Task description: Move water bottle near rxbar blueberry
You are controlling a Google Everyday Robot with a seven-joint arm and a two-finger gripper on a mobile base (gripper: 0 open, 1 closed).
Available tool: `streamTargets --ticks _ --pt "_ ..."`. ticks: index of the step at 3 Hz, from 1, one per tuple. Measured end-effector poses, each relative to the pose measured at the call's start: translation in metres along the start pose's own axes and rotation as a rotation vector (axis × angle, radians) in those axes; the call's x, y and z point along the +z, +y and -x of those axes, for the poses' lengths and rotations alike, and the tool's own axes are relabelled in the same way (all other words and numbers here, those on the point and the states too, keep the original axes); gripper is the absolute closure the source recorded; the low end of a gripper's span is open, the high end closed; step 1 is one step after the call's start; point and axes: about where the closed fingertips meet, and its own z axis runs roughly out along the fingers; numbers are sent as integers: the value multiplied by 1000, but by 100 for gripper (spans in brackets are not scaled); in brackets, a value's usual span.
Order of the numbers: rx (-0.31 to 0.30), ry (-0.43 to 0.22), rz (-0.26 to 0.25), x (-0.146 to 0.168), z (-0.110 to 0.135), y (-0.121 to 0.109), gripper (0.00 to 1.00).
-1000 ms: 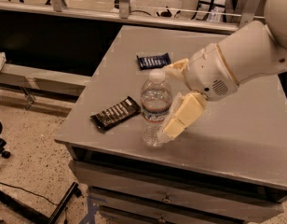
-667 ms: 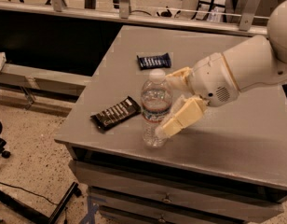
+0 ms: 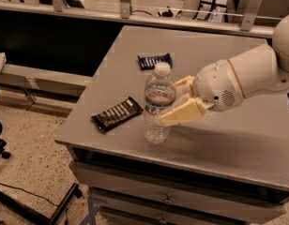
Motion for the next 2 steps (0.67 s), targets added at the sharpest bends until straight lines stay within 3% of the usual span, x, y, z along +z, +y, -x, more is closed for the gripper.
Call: streamTargets --ticks 1,2 --pt "3 -29 -23 -14 7 -1 88" --pt "-20 -64 -75 -37 25 -4 100"
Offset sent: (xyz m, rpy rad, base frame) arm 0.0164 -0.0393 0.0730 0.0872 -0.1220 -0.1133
